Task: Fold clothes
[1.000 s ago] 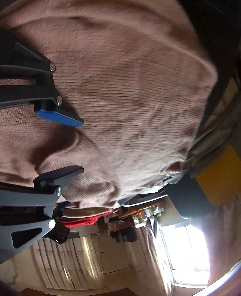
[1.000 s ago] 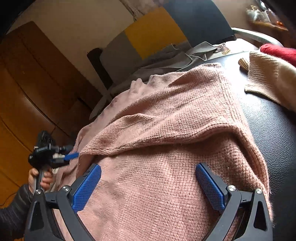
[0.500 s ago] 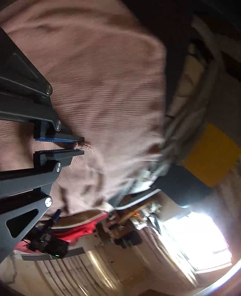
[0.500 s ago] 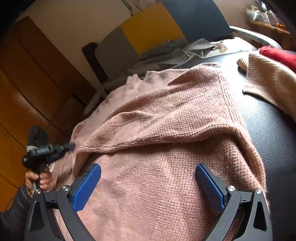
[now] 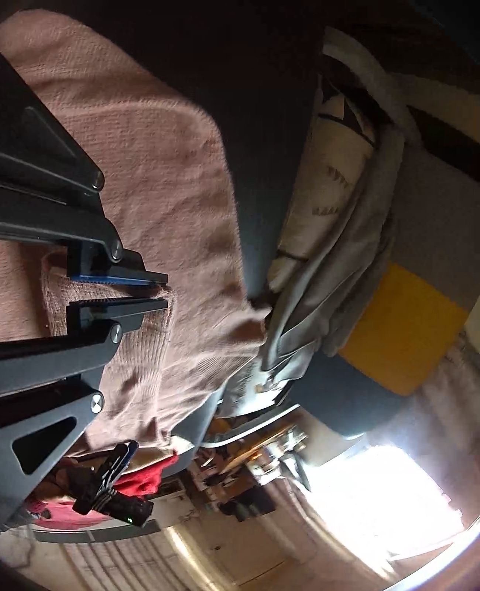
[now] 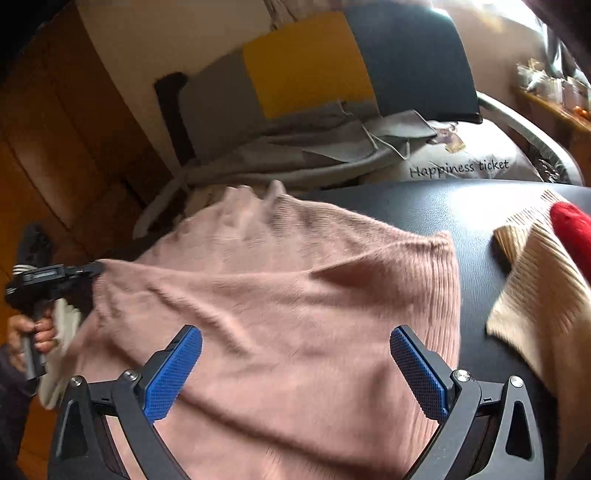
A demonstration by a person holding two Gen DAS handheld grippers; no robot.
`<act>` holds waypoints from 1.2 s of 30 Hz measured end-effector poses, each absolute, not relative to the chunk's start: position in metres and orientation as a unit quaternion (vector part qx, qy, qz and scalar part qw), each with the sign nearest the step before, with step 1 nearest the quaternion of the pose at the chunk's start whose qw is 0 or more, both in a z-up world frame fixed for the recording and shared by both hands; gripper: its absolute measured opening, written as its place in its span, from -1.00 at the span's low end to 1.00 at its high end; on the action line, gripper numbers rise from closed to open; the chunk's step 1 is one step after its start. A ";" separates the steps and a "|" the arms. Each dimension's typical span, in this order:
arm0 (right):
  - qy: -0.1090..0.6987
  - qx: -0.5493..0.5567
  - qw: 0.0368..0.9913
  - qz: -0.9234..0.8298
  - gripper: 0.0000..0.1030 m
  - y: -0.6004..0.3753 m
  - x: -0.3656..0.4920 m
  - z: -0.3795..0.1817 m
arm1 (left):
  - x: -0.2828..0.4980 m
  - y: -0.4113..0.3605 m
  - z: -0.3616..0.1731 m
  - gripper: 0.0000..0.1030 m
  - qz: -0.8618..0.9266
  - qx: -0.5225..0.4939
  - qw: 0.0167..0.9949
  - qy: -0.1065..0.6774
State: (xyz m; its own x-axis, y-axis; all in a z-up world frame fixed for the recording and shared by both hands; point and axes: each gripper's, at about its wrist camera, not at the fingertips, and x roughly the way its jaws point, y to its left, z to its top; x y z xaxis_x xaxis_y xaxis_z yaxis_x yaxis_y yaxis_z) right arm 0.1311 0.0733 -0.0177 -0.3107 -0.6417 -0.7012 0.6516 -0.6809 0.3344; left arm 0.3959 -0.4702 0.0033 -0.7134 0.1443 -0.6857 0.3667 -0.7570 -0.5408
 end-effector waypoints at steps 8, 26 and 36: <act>0.000 0.428 0.392 -0.815 1.00 0.046 0.104 -0.027 | 0.407 -0.491 -0.043 -0.93 -0.837 0.406 0.127 0.344; 0.115 0.404 0.337 -0.843 1.00 0.009 0.113 -0.054 | 0.416 -0.410 -0.044 -0.58 -0.871 0.405 0.117 0.252; 0.117 0.401 0.331 -0.846 1.00 0.009 0.108 -0.055 | 0.481 -0.390 -0.051 -0.47 -0.865 0.327 0.157 0.348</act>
